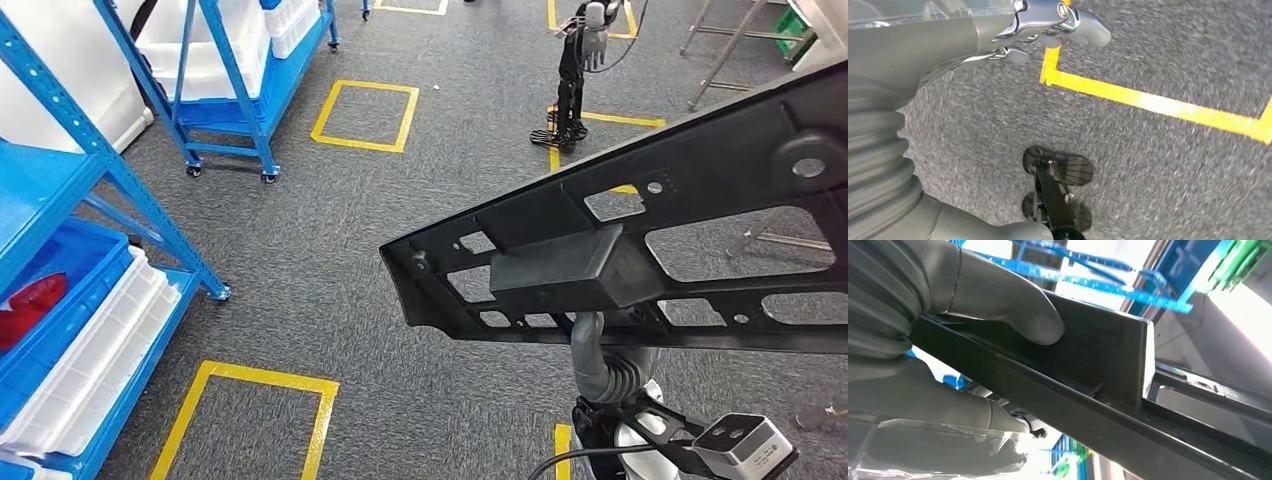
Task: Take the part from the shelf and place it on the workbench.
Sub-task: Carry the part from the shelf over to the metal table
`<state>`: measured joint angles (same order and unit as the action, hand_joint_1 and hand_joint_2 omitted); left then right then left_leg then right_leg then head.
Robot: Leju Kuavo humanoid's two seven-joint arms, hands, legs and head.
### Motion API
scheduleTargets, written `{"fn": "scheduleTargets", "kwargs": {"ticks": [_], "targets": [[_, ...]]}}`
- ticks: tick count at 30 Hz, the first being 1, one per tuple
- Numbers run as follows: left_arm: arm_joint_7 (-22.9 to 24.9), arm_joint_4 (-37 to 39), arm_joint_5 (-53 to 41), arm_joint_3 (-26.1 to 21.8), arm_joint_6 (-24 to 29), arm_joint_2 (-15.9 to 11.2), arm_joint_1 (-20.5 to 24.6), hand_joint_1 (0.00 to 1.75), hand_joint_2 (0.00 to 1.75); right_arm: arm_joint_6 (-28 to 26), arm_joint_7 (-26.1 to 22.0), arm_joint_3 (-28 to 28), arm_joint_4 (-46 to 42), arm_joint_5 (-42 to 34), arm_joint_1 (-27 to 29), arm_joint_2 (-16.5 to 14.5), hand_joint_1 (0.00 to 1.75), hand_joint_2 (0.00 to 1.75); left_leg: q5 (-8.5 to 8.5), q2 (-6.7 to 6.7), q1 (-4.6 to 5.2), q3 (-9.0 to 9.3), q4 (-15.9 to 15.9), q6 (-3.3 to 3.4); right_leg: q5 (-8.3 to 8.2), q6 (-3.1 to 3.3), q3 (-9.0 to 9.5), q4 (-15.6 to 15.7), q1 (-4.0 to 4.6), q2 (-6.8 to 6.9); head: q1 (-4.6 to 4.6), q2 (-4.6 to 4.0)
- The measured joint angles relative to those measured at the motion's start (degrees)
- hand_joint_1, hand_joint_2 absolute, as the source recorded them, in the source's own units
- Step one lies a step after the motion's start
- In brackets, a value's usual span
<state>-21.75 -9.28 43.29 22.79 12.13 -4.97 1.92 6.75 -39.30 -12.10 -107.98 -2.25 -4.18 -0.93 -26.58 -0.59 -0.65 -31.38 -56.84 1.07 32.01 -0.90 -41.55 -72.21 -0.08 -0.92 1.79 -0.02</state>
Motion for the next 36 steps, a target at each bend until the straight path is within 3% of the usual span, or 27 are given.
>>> {"fn": "scheduleTargets", "kwargs": {"ticks": [1, 2, 4, 6, 8, 10, 12, 14, 16, 17, 18, 19, 21, 23, 25, 27, 29, 31, 32, 33, 34, 36], "targets": [[0.2, 0.0, 0.0, 0.0, 0.0, 0.2, 0.0, 0.0, 1.75, 0.0, 0.0, -0.1, 0.2, -0.2, 0.0, 0.1, 1.75, 1.75, -0.11, -0.75, 0.06, 0.03, 0.0, 0.01, 0.49, -0.16, -1.35, -2.4, -0.2, 0.35, 0.0, 0.0], [0.5, 0.0, 0.0, 0.1, 0.2, 0.3, -0.1, 0.0, 1.75, 0.0, 0.0, -0.1, 0.3, -0.3, 0.0, 0.4, 1.75, 1.75, -0.22, -1.48, 0.08, 0.1, 0.0, -0.05, -0.18, -0.29, -1.56, -2.6, -0.38, 0.56, 0.01, 0.01], [1.5, 0.0, -0.1, 0.1, 0.7, 0.7, 0.0, 0.0, 1.75, -0.3, 0.0, -0.2, 0.5, -0.4, -0.2, 0.8, 1.75, 1.75, -0.56, -2.76, 0.09, 0.45, -0.1, -0.31, -4.12, -0.29, 1.77, 4.0, -0.56, 1.61, 0.03, 0.01], [2.5, 0.0, -0.2, 0.3, 1.2, 1.0, 0.1, 0.0, 1.75, -1.1, 0.0, -0.3, 0.4, -0.4, -0.5, 1.2, 1.75, 1.75, -1.02, -3.79, 0.33, 0.86, -0.2, -0.83, -6.74, 0.25, 5.81, 11.8, -0.1, 3.92, -0.01, 0.01], [3.2, 0.0, -0.2, 0.6, 1.5, 1.1, 0.1, 0.0, 1.75, -2.1, 0.0, -0.3, 0.3, -0.4, -0.5, 1.6, 1.75, 1.75, -1.38, -4.71, 0.51, 1.13, -0.2, -1.42, -6.81, 0.96, 6.89, 14.2, 0.49, 4.69, -0.03, 0.01], [3.6, 0.0, -0.2, 0.8, 1.5, 1.2, 0.2, 0.0, 1.75, -2.8, 0.0, -0.3, 0.1, -0.6, -0.3, 2.0, 1.75, 1.75, -1.79, -5.33, 0.37, 1.37, -0.3, -2.05, -6.91, 1.6, 6.86, 14.4, 0.42, 3.36, -0.02, 0.01], [3.8, 0.0, -0.1, 1.0, 1.6, 1.3, 0.3, 0.0, 1.75, -3.0, 0.0, -0.4, -0.2, -0.9, -0.2, 2.1, 1.75, 1.75, -3.43, -3.46, 0.14, 0.59, -2.6, -2.57, -7.06, 2.27, 7.11, 14.8, 0.15, 2.17, -0.09, 0.01], [4.0, 0.0, 0.1, 1.0, 1.5, 1.4, 0.1, 0.0, 1.75, -3.0, 0.0, -0.7, -0.3, -1.0, -0.2, 2.2, 1.75, 1.75, -6.93, -0.72, 0.0, -2.77, -9.6, -2.82, -7.05, 2.77, 7.28, 14.9, 0.12, 0.96, -0.14, 0.01], [4.4, 0.0, 0.2, 1.1, 1.4, 1.5, 0.0, 0.0, 1.75, -2.9, 0.1, -1.2, -0.3, -1.1, -0.2, 2.2, 1.75, 1.75, -9.09, 0.09, -0.02, -6.48, -16.4, -2.93, -6.96, 3.0, 7.38, 14.8, 0.3, -0.49, -0.12, 0.01], [4.6, 0.0, 0.3, 1.1, 1.3, 1.7, -0.1, 0.0, 1.75, -2.9, 0.1, -1.4, -0.4, -1.1, -0.2, 2.2, 1.75, 1.75, -8.53, 0.19, -0.02, -7.14, -17.2, -2.91, -6.93, 3.02, 7.47, 14.8, 0.38, -1.29, -0.13, 0.01], [4.8, 0.0, 0.3, 1.2, 1.3, 1.8, -0.2, 0.0, 1.75, -3.0, 0.2, -1.5, -0.5, -1.1, -0.2, 2.2, 1.75, 1.75, -6.8, 0.35, -0.03, -6.69, -15.6, -2.81, -6.87, 2.97, 7.61, 14.7, 0.41, -2.1, -0.13, 0.01], [4.9, 0.0, 0.4, 1.2, 1.3, 1.9, -0.2, 0.0, 1.75, -3.2, 0.2, -1.7, -0.7, -1.1, -0.2, 2.2, 1.75, 1.75, -4.41, 0.85, -0.04, -5.37, -12.1, -2.65, -6.78, 2.88, 7.77, 14.6, 0.41, -2.89, -0.12, 0.01], [4.9, 0.0, 0.7, 1.3, 1.4, 1.9, -0.3, 0.0, 1.75, -4.0, 0.3, -1.8, -1.4, -1.1, -0.2, 2.4, 1.75, 1.75, -0.95, 3.21, -0.12, -2.37, -4.6, -2.26, -6.55, 2.52, 7.79, 14.3, 0.41, -4.18, -0.08, 0.01], [4.6, 0.0, 1.4, 1.2, 1.6, 1.9, -0.2, 0.0, 1.75, -5.0, 0.3, -1.9, -2.2, -0.8, 0.2, 2.6, 1.75, 1.75, -0.31, 4.62, -0.04, -1.07, -1.4, -1.87, -6.54, 1.91, 7.46, 14.1, 0.24, -5.21, -0.08, 0.01], [4.3, 0.0, 2.3, 1.1, 1.8, 1.9, -0.1, 0.0, 1.75, -6.0, 0.1, -1.9, -3.1, -0.4, 0.9, 3.0, 1.75, 1.75, -0.17, 3.69, 0.0, -0.77, -0.9, -1.31, -6.63, 1.21, 7.26, 14.2, 0.07, -5.91, -0.08, 0.01], [4.0, 0.0, 2.9, 0.8, 1.9, 1.8, -0.1, 0.0, 1.75, -6.6, 0.0, -1.9, -4.1, 0.1, 1.4, 3.3, 1.75, 1.75, 0.1, 2.4, -0.12, -0.42, -0.3, -0.6, -5.49, 0.7, 6.52, 12.6, 0.25, -3.87, 0.09, 0.01], [3.9, 0.0, 3.6, 0.3, 1.9, 1.6, -0.3, 0.0, 1.75, -7.0, 0.0, -2.1, -5.0, 1.0, 1.7, 3.4, 1.75, 1.75, 0.16, 0.98, -0.05, -0.24, 0.0, -0.15, -2.2, 0.35, 3.57, 6.6, 0.24, -0.77, 0.26, 0.01], [3.8, 0.0, 4.1, -0.2, 1.8, 1.4, -0.5, 0.0, 1.75, -7.5, 0.0, -2.5, -5.5, 2.1, 2.0, 3.5, 1.75, 1.75, 0.01, -0.45, 0.07, -0.24, 0.0, -0.03, 0.64, 0.02, -0.19, -0.8, -0.15, 0.19, 0.29, 0.0], [3.7, 0.0, 4.3, -0.3, 1.7, 1.3, -0.5, 0.0, 1.75, -7.8, 0.0, -2.8, -5.7, 2.6, 2.2, 3.5, 1.75, 1.75, -0.09, -1.15, 0.08, -0.2, 0.0, -0.07, 0.63, -0.11, -0.95, -2.2, -0.36, 0.34, 0.31, 0.0], [3.6, 0.0, 4.5, -0.5, 1.5, 1.3, -0.5, 0.0, 1.75, -8.0, 0.0, -3.2, -5.8, 3.0, 2.3, 3.5, 1.75, 1.75, -0.21, -1.8, 0.08, -0.1, 0.0, -0.18, -0.5, -0.19, -0.44, -1.1, -0.53, 0.56, 0.33, 0.01], [3.6, 0.0, 4.6, -0.6, 1.3, 1.3, -0.5, 0.0, 1.75, -8.1, 0.0, -3.5, -6.0, 3.2, 2.4, 3.5, 1.75, 1.75, -0.35, -2.39, 0.08, 0.07, 0.0, -0.32, -2.34, -0.22, 1.22, 2.1, -0.64, 1.08, 0.34, 0.01], [3.3, 0.0, 4.7, -0.8, 1.0, 1.3, -0.5, 0.0, 1.75, -8.1, 0.0, -4.3, -6.4, 3.5, 2.2, 3.5, 1.75, 1.75, -0.75, -3.41, 0.21, 0.51, -0.1, -0.81, -5.44, 0.07, 5.58, 10.4, -0.45, 3.36, 0.38, 0.01]]}}
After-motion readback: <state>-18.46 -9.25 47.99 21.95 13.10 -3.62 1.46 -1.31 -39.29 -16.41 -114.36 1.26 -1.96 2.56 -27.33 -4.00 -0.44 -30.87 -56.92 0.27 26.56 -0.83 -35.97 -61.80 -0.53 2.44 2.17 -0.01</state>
